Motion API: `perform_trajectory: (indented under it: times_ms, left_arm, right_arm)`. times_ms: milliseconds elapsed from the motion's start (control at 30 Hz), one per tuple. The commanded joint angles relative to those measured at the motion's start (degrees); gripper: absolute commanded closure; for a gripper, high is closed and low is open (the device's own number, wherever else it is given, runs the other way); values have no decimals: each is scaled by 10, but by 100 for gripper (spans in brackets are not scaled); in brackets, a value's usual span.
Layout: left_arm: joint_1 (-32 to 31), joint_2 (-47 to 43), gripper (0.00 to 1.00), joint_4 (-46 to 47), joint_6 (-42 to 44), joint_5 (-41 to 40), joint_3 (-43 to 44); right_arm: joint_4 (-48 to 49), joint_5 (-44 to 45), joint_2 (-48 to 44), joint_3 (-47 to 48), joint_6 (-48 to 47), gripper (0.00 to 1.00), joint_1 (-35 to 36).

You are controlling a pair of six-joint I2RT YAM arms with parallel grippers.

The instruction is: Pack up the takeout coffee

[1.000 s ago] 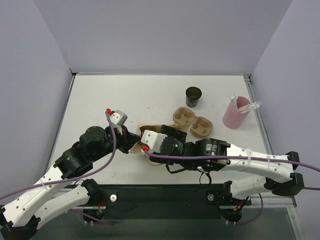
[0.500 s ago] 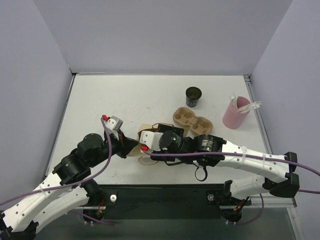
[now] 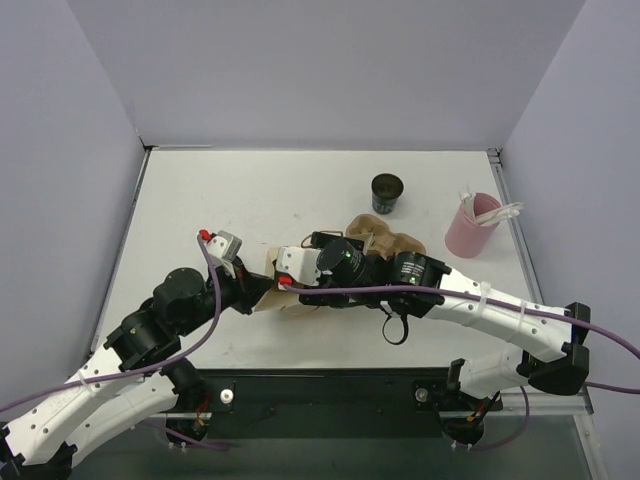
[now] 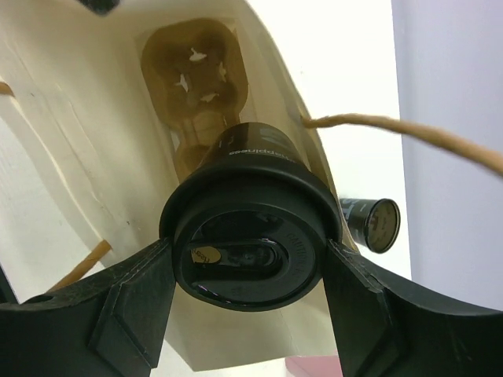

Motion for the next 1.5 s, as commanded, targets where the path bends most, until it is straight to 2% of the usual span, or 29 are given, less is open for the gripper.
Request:
perform_trajectory:
  times_ms: [0, 200, 300, 433, 667, 1033, 1267, 1467]
  left_arm:
    - [2, 3, 100, 17, -22, -45, 11]
    - [3, 26, 100, -11, -57, -116, 43]
    - [2, 19, 100, -1, -86, -129, 27]
    - [1, -25, 100, 51, -104, -100, -35]
    - [1, -73, 100, 77, -115, -66, -77]
    - [1, -74, 100, 56, -123, -58, -77]
    - [2, -70, 100, 61, -138, -52, -73]
    - [2, -59, 100, 74, -135, -45, -77]
  right_arm:
    - [-6, -1, 19, -25, -30, 56, -12]
    - [34, -8, 32, -49, -55, 56, -13]
    - [81, -15, 33, -81, -86, 56, -14]
    - [136, -16, 44, -112, -118, 56, -19]
    - [148, -6, 84, -104, -128, 57, -30]
    - [181, 8, 81, -150, -135, 58, -65]
    - [206, -11, 36, -197, -160, 58, -81]
    - [227, -34, 37, -208, -161, 59, -100]
